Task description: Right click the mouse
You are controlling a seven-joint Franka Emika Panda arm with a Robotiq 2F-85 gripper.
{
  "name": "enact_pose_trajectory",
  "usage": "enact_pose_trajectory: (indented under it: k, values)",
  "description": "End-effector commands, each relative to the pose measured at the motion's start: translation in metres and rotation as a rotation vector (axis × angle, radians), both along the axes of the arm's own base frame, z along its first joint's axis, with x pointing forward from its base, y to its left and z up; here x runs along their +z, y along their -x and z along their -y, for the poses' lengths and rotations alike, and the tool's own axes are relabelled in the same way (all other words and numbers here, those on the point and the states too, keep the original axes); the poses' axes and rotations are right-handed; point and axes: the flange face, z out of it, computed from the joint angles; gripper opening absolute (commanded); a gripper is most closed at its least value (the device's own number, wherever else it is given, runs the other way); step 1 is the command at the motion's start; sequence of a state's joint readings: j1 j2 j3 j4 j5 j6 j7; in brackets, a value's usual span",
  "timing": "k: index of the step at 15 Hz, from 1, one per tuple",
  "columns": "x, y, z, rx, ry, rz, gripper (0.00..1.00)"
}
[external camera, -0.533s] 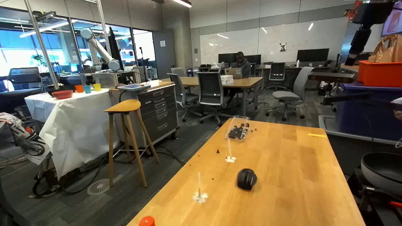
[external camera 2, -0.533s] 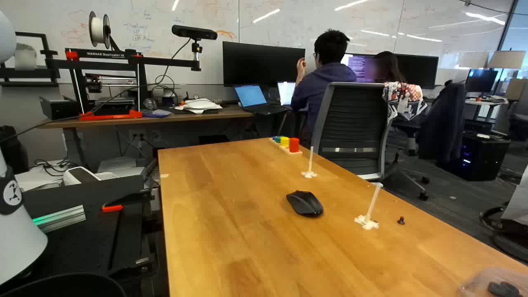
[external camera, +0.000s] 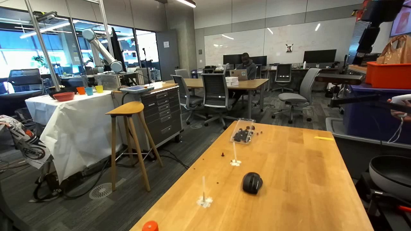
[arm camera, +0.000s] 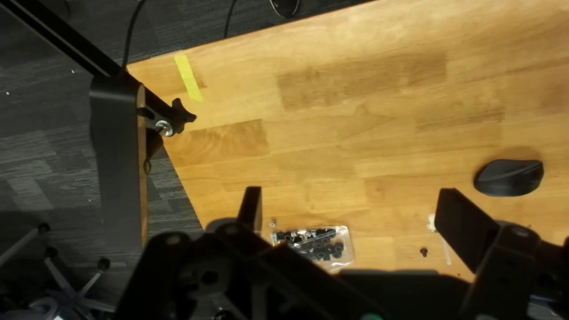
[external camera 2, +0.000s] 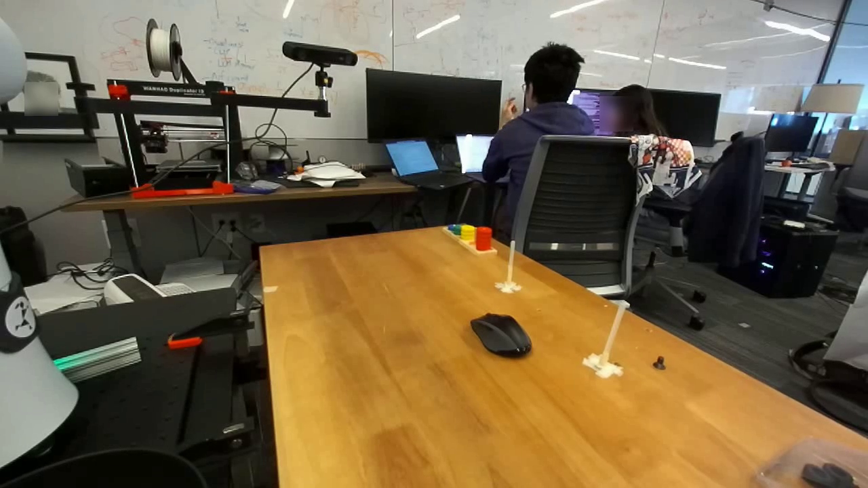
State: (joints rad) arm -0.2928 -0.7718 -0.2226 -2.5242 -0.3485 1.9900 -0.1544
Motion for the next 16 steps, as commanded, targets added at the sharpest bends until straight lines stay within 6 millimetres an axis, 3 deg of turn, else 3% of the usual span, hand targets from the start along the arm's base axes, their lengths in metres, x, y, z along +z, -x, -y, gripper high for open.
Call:
enact_pose_trajectory:
  k: [1, 4, 6, 12, 14, 15, 16]
  values:
    - [0.0, -0.005, -0.001, -0.01, 0.003, 0.006, 1.0]
    - [-0.016, -0.029, -0.022, 0.034, 0.03, 0.026, 1.0]
    - [-0.037, -0.051, -0.048, 0.074, 0.033, 0.032, 1.0]
    - [-0.132, -0.103, -0.164, 0.23, 0.014, -0.011, 1.0]
    - [-0.161, -0.116, -0.194, 0.273, 0.02, -0.029, 1.0]
    - [-0.142, -0.101, -0.175, 0.258, 0.03, -0.033, 1.0]
    - [-0.153, -0.104, -0.184, 0.267, 0.029, -0.051, 1.0]
